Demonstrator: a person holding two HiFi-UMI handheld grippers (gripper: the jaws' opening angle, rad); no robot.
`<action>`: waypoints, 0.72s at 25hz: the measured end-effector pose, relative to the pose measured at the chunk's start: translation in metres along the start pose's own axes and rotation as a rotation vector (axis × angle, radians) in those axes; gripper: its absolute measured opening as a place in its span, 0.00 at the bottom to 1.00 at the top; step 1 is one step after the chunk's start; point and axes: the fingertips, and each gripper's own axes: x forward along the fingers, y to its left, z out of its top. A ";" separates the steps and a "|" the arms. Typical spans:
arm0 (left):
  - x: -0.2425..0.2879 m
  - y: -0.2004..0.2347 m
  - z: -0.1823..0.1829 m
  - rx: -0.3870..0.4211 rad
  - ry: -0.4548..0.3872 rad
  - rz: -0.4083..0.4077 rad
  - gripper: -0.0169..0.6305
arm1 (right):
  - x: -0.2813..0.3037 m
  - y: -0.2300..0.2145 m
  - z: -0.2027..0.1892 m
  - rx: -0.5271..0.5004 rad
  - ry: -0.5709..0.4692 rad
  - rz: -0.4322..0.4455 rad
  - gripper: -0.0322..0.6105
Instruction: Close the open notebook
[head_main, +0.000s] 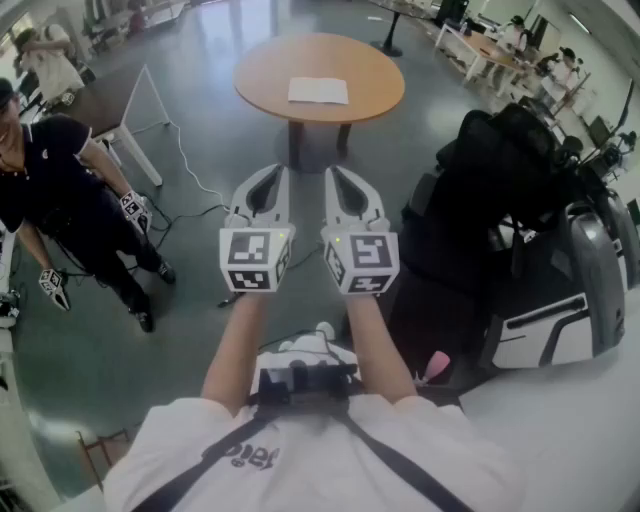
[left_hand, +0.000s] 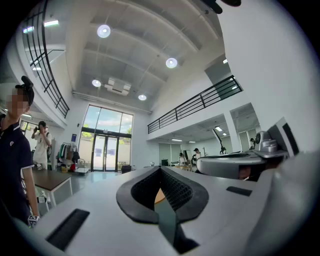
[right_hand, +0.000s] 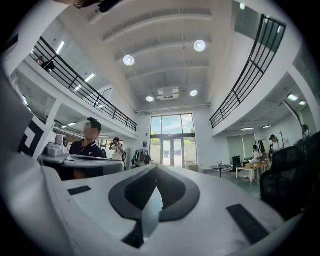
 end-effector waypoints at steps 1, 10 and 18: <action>-0.001 0.000 0.001 -0.005 -0.006 -0.004 0.05 | -0.001 0.002 -0.001 -0.001 0.006 -0.004 0.08; -0.014 0.002 -0.014 -0.046 0.011 -0.040 0.05 | -0.013 0.007 -0.019 0.072 0.043 -0.068 0.08; -0.009 0.017 -0.040 -0.127 0.016 -0.010 0.05 | -0.003 0.007 -0.035 0.089 0.019 -0.074 0.08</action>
